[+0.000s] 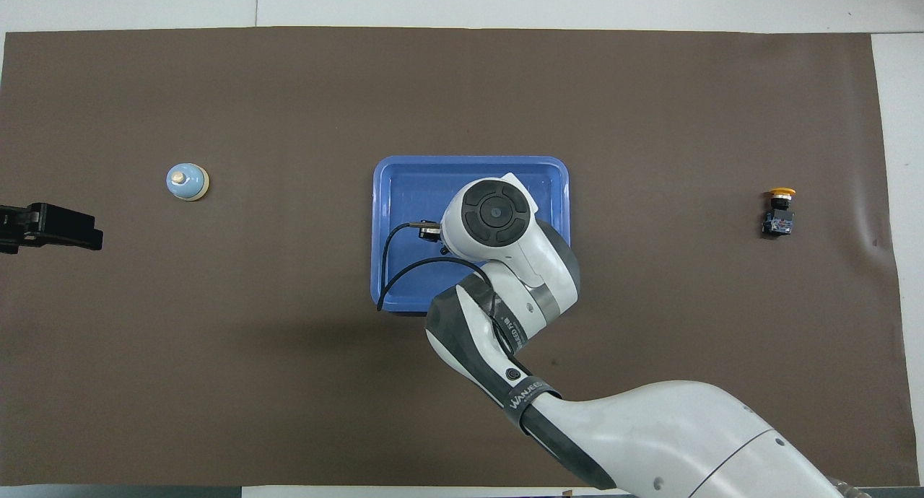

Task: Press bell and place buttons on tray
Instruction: 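Carry the green button with the right gripper into the tray, then release the green button and withdraw the right gripper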

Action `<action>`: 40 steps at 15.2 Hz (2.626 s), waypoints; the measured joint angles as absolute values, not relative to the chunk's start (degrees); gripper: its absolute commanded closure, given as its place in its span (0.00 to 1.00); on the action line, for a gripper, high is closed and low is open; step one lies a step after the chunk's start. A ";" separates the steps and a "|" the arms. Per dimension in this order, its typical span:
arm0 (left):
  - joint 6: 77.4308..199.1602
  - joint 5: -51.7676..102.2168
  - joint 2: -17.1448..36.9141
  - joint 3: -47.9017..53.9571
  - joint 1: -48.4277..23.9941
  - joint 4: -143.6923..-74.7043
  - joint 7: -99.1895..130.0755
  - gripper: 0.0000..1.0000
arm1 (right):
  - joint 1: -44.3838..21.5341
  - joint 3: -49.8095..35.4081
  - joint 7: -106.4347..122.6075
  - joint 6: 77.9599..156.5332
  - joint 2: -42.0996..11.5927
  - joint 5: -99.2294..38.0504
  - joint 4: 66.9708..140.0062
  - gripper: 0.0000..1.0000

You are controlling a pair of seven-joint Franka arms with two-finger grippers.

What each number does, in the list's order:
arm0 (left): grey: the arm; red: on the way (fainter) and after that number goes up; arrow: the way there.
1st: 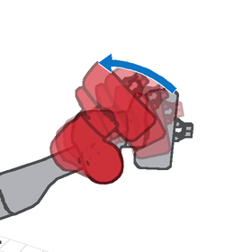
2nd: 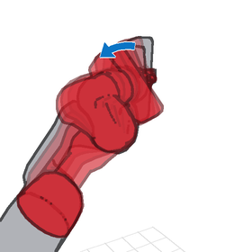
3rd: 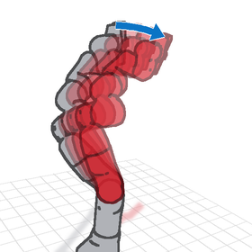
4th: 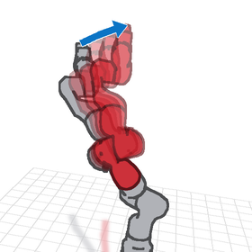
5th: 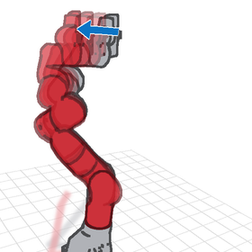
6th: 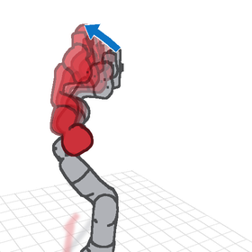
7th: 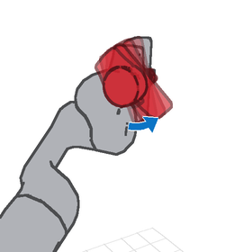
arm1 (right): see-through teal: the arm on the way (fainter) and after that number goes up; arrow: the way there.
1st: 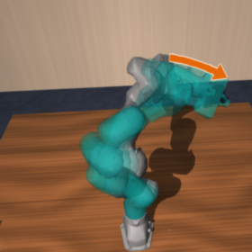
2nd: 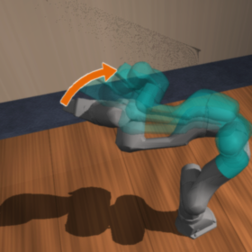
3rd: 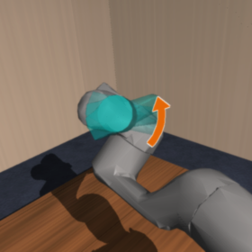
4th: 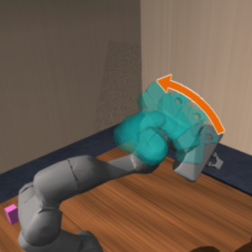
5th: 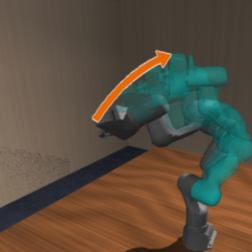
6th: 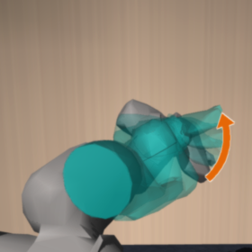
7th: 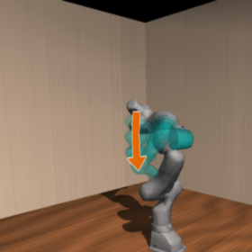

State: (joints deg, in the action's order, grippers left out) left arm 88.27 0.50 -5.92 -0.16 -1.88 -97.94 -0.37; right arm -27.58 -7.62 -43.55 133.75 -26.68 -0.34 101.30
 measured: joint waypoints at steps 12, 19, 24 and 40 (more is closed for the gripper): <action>88.27 0.50 -5.92 -0.16 -1.88 -97.94 -0.37 0.00 | -27.45 -7.85 -43.15 135.32 -26.73 -0.29 103.64 0.00; 88.27 0.50 -5.92 -0.16 -1.88 -97.94 -0.37 0.00 | -26.33 -7.55 -43.22 126.89 -25.02 -0.31 98.68 0.00; 88.27 0.50 -5.92 -0.16 -1.88 -97.94 -0.37 0.00 | -18.45 -7.35 -42.02 116.07 -17.12 -0.24 96.72 0.00; 88.27 0.50 -5.92 -0.16 -1.88 -97.94 -0.37 0.00 | 15.80 -6.85 -5.16 131.85 -13.15 6.37 115.53 0.00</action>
